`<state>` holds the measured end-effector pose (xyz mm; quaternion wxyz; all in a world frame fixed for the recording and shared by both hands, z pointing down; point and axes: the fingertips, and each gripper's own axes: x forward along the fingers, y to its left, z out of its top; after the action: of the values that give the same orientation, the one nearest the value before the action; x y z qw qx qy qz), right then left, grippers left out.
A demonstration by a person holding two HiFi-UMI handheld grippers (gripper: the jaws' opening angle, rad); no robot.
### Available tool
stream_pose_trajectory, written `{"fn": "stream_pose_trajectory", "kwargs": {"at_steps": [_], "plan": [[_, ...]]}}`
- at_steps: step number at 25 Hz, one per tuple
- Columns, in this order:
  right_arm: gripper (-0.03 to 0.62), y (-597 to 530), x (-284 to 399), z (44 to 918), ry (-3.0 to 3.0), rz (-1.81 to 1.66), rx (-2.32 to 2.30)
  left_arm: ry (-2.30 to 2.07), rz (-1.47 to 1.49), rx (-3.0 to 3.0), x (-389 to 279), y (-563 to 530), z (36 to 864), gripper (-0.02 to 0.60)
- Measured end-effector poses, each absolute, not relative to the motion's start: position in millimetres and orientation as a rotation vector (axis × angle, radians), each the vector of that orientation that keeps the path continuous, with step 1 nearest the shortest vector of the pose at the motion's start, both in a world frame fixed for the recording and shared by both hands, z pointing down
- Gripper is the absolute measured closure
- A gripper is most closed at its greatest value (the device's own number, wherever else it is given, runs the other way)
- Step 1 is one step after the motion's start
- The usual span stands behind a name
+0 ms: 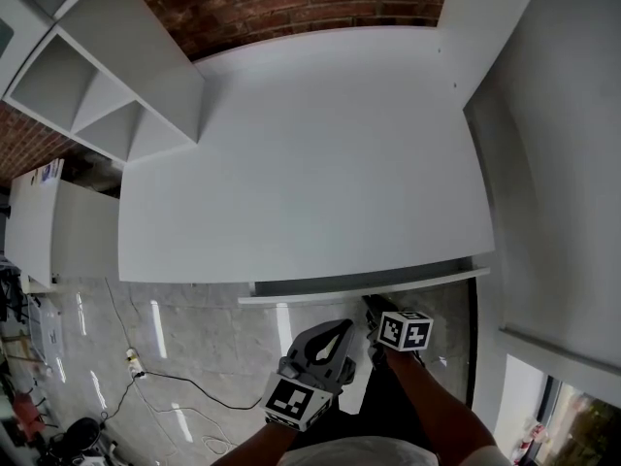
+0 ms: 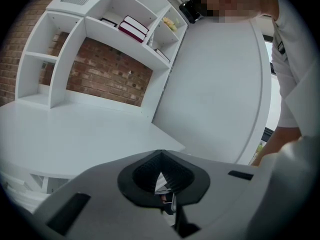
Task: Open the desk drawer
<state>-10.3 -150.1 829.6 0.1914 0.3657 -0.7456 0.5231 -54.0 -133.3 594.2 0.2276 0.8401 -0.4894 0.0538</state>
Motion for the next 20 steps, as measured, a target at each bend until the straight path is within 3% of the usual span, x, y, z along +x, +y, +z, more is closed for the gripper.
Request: {"fn": "stream_pose_trajectory", "kwargs": {"at_steps": [20], "plan": [[0.518,-29,26,835,-1.977,1.457,1.048,-1.265,0.170,2.360,-37,-77,568,0.573]]}}
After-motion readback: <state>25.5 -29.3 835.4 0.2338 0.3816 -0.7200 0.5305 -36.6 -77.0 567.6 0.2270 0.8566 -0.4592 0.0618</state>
